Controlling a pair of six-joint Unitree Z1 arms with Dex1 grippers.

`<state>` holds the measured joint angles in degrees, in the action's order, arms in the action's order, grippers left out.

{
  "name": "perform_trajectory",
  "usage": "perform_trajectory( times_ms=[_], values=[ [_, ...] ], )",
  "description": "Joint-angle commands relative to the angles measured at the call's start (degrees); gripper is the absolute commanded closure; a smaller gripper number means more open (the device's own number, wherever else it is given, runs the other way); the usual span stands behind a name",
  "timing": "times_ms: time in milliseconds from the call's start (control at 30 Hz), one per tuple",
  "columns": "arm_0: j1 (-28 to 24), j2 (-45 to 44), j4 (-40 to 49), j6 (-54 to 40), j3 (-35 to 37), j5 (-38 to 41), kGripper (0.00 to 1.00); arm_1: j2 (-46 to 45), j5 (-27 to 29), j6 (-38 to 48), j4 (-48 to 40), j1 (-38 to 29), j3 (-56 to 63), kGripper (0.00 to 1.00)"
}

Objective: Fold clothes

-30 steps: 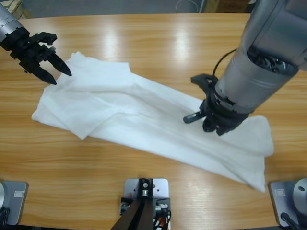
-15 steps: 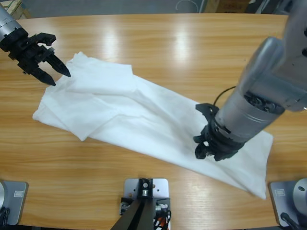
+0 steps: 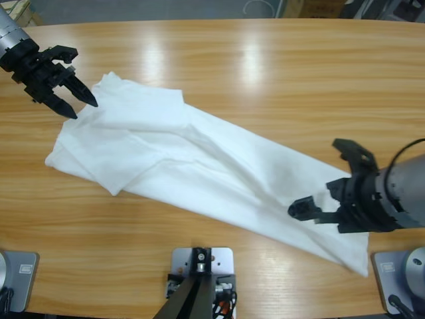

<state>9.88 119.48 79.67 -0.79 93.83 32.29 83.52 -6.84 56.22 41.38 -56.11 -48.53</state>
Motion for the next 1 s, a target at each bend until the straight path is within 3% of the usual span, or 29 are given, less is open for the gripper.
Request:
perform_trajectory(
  times_ms=[33,267,400,633,733,833,1000],
  values=[
    [0.90,-0.84,-0.34,-1.23,-1.55,0.12,0.248,2.82,2.36,1.26,2.74,-0.67,1.35,0.000],
    [6.06,-1.91,-0.87,-1.41,-2.90,0.14,0.247,-1.75,2.82,7.64,-1.83,-0.51,7.15,0.000],
    [6.20,-3.21,-1.62,-1.41,-3.83,0.14,0.248,-2.96,3.22,9.82,-6.02,-0.49,10.28,0.012],
    [6.35,-3.55,-1.62,-1.41,-4.33,0.14,0.245,-1.68,2.85,10.82,-4.21,5.08,10.12,0.016],
    [6.36,-3.55,-1.71,-1.41,-4.36,0.14,0.244,0.90,0.88,3.90,-4.68,6.36,5.55,0.000],
    [6.33,-3.55,-1.80,-1.41,-4.41,0.14,0.243,5.67,-2.16,0.86,0.29,6.36,0.84,0.000],
    [6.29,-3.81,-2.01,-1.32,-4.94,0.14,0.243,4.47,-4.80,5.36,-0.08,8.86,4.44,0.000]
  ],
)
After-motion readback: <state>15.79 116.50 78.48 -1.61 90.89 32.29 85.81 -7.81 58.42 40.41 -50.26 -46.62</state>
